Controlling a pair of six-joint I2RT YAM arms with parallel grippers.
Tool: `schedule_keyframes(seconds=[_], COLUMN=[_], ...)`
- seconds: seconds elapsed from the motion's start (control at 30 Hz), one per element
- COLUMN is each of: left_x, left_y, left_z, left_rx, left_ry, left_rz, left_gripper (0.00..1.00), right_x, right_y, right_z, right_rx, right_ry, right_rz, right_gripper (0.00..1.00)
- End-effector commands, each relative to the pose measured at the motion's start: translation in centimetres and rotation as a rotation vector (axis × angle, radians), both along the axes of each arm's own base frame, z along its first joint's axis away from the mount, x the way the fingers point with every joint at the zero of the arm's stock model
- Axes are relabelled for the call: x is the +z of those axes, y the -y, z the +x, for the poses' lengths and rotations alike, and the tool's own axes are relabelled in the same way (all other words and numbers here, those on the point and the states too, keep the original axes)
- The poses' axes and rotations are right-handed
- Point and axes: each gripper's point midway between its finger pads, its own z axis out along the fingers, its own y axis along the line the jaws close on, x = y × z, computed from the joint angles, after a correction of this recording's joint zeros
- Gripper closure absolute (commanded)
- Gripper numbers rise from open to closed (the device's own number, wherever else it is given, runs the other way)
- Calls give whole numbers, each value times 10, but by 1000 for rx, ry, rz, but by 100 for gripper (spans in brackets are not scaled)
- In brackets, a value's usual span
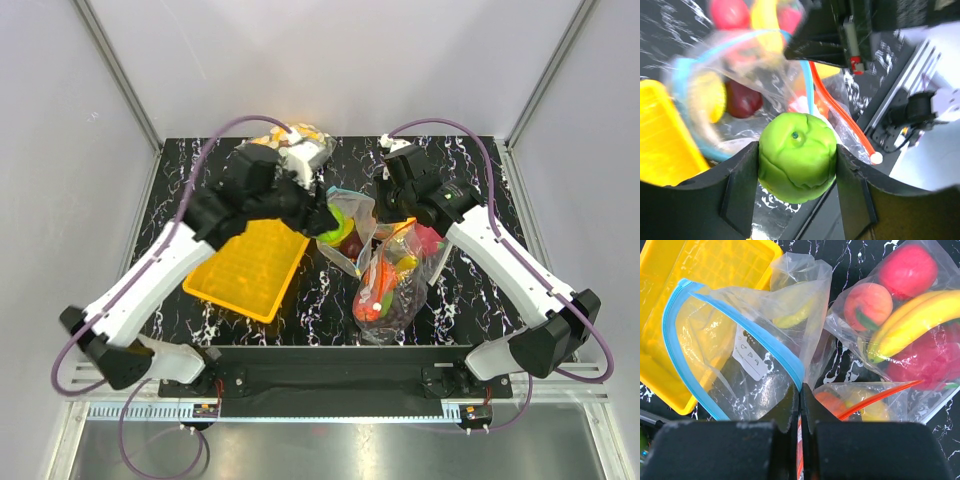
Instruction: Open the zip-top bag and remove the fake food
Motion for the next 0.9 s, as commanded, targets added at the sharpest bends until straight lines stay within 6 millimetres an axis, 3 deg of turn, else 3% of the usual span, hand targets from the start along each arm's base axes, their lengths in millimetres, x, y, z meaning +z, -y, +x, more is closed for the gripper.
schedule_keyframes(seconds=[0.0,0.1,0.17,0.3,0.47,0.53,0.57,0.7,0.87], left_x=[72,99,91,48,-25,-40,-61,-87,-131], left_y=[-39,-82,-105,-136,-140,-136,-135,-124,-111], left_z=[-2,14,29,68,121,140,151,186,211], left_rx=[75,201,289,447,530,533,534,546,529], left_ry=[99,188,223,178,107,114,87,80,-1], left_rz=[-127,-121,-54,55,142,153,186,198,238], left_gripper=[67,66,66,62,63,65,65,66,66], right_x=[15,15,15,16,18,18,20,19,20], right_y=[2,3,1,0,1,0,0,2,-1], right_z=[5,5,5,6,5,4,4,4,5], right_rx=[-4,-2,2,3,0,2,3,-1,4], right_ry=[54,52,51,50,56,53,58,57,55], right_rz=[22,19,20,28,30,32,35,31,38], right_gripper=[100,100,100,100,100,100,100,100,100])
